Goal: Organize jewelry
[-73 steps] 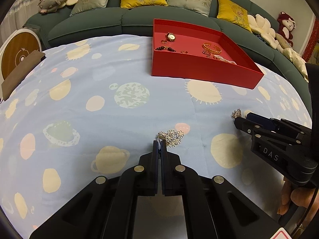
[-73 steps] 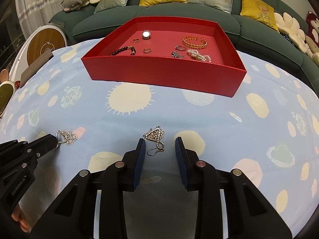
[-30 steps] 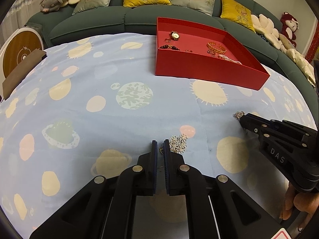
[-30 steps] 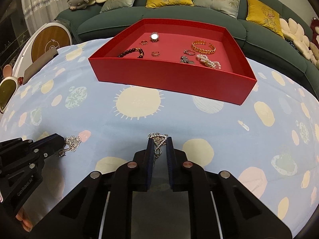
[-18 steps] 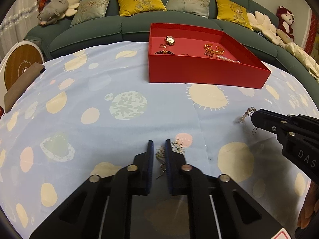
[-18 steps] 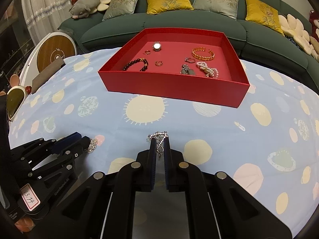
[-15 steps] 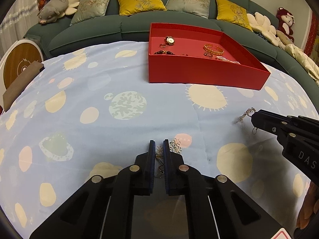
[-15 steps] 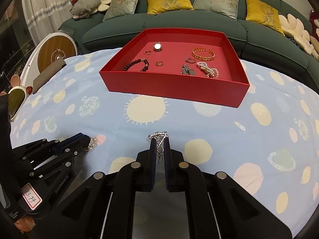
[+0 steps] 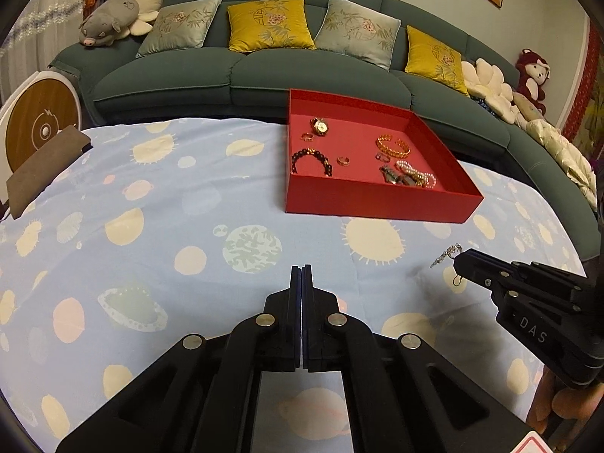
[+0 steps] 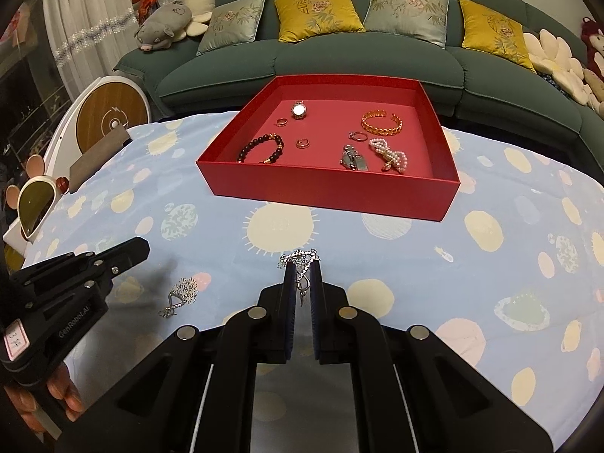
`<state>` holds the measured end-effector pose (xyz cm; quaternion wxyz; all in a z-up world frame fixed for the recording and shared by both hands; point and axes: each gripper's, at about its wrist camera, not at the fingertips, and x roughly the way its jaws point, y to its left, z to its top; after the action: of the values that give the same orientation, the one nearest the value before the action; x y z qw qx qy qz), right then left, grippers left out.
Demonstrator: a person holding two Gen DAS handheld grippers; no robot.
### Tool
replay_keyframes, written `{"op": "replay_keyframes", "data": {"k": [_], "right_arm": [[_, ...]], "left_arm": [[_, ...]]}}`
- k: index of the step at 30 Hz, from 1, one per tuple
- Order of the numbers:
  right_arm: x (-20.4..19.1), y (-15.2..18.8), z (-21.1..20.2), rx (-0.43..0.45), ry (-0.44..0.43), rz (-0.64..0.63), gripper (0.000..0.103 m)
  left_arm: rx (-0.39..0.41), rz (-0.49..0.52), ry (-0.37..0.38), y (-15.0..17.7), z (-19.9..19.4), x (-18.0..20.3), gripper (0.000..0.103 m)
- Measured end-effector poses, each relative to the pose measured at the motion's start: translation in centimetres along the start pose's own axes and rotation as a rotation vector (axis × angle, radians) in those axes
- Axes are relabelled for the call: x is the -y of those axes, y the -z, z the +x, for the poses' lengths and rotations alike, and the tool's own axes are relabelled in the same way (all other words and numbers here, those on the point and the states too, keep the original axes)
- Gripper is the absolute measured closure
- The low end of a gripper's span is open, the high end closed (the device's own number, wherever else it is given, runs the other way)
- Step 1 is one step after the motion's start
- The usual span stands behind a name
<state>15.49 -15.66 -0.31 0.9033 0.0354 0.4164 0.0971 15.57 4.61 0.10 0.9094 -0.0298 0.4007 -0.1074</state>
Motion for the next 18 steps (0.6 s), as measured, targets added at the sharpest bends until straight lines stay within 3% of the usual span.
{"op": "replay_keyframes", "data": {"k": [6,11,14,15,16,18], "right_arm": [[0.5,-0.2,-0.4,0.011,0.004,0.011,0.097],[0.4,-0.1,-0.2,0.005,0.003,0.013,0.097],[0.2,0.0,0.0,-0.003,0.001,0.012,0.097],[0.2,0.0,0.1,-0.005,0.0,0.012,0.097],[0.2,0.1,0.1,-0.007,0.0,0.012,0.097],[0.2,0.0,0.1,-0.007,-0.001,0.013,0.097]], "left_arm": [[0.026,-0.036,0.001,-0.9,-1.4,-1.6,0.103],[-0.026,-0.049,0.035,-0.2,-0.5,-1.3,0.103],[-0.054,-0.009,0.02,1.2,1.0,-0.1,0.084],[-0.066,0.005,0.002,1.6,1.7,0.3,0.069],[-0.071,0.018,-0.018,2.0,2.3,0.6,0.061],[-0.086,0.045,-0.055,2.8,3.5,1.1,0.061]]}}
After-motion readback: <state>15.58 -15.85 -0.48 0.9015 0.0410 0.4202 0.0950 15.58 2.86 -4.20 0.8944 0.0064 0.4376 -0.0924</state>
